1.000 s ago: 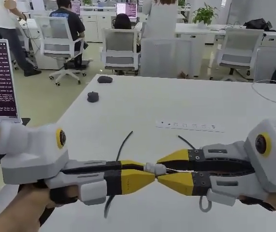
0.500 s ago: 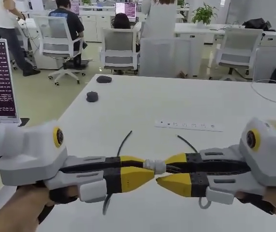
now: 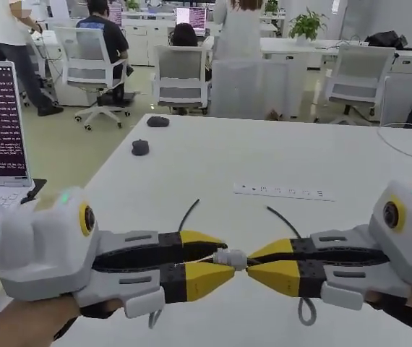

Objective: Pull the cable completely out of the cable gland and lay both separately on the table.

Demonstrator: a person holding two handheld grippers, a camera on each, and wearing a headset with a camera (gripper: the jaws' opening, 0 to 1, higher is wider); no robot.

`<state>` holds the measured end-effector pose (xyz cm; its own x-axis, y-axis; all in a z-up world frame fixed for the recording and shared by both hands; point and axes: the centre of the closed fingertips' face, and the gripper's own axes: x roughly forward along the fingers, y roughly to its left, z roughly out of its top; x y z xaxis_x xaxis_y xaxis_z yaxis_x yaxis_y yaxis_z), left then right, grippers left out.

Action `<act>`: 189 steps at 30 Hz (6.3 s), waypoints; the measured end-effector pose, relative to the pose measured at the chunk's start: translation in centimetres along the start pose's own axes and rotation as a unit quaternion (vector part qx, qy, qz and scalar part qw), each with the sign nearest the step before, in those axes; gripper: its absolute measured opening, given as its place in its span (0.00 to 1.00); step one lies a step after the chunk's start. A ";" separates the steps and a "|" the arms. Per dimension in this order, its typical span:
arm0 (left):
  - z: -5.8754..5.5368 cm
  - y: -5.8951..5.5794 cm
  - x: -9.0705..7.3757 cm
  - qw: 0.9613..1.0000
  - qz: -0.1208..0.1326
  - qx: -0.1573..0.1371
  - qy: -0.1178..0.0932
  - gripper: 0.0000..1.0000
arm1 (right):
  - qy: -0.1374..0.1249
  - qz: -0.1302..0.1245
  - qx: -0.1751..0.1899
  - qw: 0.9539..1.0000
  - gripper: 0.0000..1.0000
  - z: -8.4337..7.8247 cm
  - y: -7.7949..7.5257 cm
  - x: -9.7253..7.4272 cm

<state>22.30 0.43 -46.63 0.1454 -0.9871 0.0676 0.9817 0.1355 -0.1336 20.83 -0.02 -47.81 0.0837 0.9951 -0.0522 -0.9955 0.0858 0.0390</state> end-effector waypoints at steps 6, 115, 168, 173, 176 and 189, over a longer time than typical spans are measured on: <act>-0.6 -0.5 1.4 1.000 -0.022 0.004 0.001 0.34 | -0.014 0.005 0.002 1.000 0.02 0.5 0.4 0.4; -0.4 1.9 -4.1 0.997 -0.032 -0.049 0.054 0.17 | 0.134 -0.068 0.031 0.988 0.03 -4.9 -1.8 -1.9; -1.0 3.0 -3.2 0.995 -0.037 -0.078 0.058 0.17 | 0.111 -0.134 0.014 0.985 0.03 -4.0 -2.9 -3.1; -0.9 3.7 -3.8 0.995 -0.027 -0.085 0.051 0.17 | 0.111 -0.142 0.020 0.983 0.03 -4.2 -3.0 -3.6; -0.8 3.7 -4.1 0.995 -0.028 -0.083 0.054 0.17 | 0.114 -0.142 0.020 0.983 0.03 -4.2 -3.0 -3.8; -0.5 3.5 -3.0 0.995 -0.033 -0.084 0.053 0.17 | 0.105 -0.114 0.016 0.988 0.16 -2.6 -3.3 -1.4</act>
<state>25.22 3.84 -47.84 0.0588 -0.9981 -0.0210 0.9531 0.0624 -0.2961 23.84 -1.80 -50.49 0.2920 0.9176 -0.2698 -0.9495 0.3120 0.0338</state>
